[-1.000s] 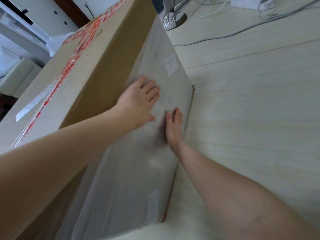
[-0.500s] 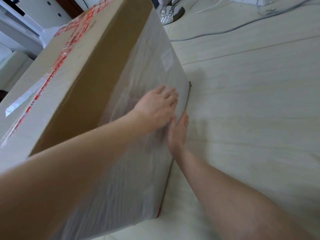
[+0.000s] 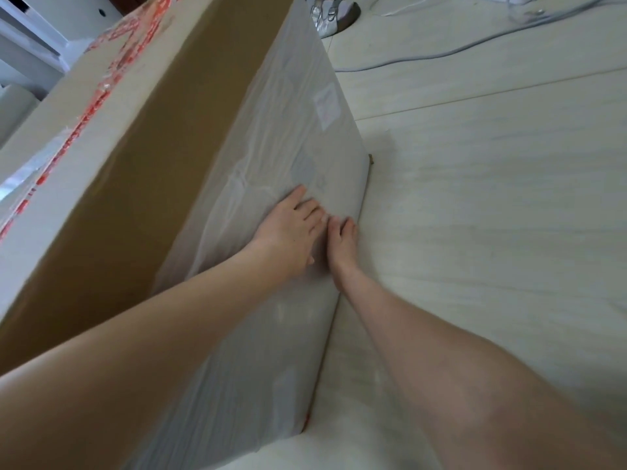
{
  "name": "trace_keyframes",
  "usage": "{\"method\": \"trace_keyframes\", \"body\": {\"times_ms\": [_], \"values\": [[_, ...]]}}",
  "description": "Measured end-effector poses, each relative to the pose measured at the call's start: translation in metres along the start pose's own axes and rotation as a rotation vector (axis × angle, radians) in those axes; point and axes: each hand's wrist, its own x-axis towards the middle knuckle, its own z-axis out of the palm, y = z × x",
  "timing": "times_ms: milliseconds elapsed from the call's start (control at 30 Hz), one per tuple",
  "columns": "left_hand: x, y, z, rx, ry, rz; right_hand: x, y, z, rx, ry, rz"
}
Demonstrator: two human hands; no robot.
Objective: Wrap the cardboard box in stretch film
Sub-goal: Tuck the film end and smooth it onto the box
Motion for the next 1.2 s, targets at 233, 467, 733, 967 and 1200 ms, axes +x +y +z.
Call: {"method": "trace_keyframes", "body": {"times_ms": [233,467,733,967,1200], "values": [[-0.005,-0.038,-0.018,0.016,0.100,-0.153,0.010,-0.017,-0.011,0.081,0.044,-0.008],[-0.028,-0.043,-0.023,-0.074,0.243,-0.132,-0.025,-0.023,-0.003,0.051,0.106,-0.128],[-0.052,-0.047,-0.011,0.099,0.085,-0.163,-0.061,-0.042,0.026,-0.016,0.034,-0.186],[-0.047,-0.069,-0.018,0.086,0.133,-0.233,-0.027,-0.058,0.014,0.020,-0.023,-0.150],[-0.039,-0.063,-0.036,-0.071,0.263,-0.272,-0.011,-0.041,-0.014,0.005,0.106,-0.062]]}}
